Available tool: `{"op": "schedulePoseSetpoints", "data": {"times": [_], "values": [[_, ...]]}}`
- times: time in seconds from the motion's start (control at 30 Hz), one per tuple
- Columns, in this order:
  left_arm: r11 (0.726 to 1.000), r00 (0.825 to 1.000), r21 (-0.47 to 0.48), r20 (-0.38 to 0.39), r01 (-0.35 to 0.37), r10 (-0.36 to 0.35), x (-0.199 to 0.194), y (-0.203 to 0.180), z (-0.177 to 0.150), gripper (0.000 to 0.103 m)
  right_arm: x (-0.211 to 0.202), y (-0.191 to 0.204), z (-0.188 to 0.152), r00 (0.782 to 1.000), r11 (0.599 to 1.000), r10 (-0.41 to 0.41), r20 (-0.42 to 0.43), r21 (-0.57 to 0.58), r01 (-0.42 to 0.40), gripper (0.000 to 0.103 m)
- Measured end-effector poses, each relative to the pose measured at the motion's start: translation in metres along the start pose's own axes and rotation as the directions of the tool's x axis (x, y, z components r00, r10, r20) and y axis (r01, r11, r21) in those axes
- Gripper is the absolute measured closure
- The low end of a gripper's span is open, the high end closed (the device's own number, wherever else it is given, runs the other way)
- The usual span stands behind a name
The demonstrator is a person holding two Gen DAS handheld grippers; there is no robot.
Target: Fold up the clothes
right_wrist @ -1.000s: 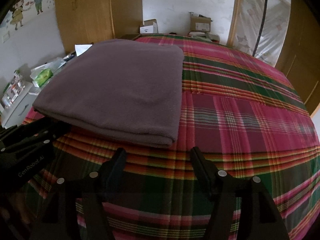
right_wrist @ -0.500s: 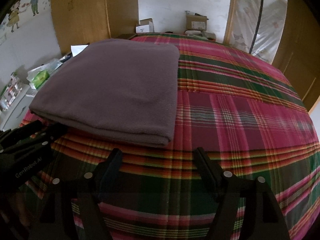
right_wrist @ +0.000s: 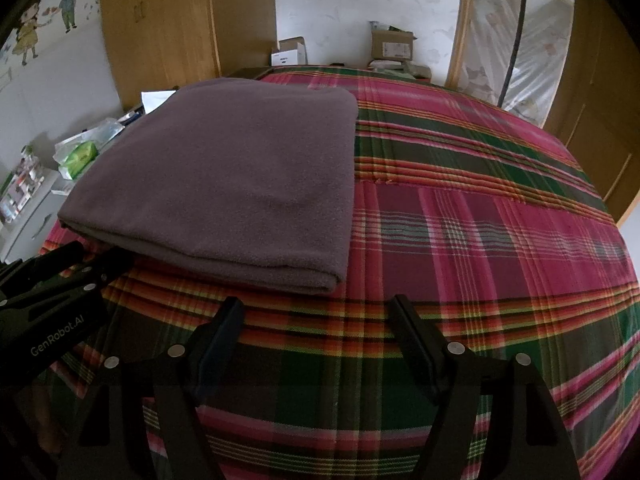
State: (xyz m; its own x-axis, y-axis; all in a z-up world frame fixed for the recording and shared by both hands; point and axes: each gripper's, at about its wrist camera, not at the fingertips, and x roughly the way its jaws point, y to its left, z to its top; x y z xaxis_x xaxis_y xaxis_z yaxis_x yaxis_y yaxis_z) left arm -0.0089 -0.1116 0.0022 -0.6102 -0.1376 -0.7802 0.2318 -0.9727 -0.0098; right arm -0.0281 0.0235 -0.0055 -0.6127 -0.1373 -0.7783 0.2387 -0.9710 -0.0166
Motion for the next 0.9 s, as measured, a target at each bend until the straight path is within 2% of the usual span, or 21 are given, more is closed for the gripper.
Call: {"op": "schedulePoseSetpoints", "data": {"times": [0.9], "values": [[1.0, 1.0, -0.002, 0.0, -0.001, 0.001, -0.0001, 0.0002, -0.0006, 0.037, -0.0012, -0.0024, -0.0013, 1.0, 1.0, 0.001, 0.002, -0.001, -0.001, 0.027]]}}
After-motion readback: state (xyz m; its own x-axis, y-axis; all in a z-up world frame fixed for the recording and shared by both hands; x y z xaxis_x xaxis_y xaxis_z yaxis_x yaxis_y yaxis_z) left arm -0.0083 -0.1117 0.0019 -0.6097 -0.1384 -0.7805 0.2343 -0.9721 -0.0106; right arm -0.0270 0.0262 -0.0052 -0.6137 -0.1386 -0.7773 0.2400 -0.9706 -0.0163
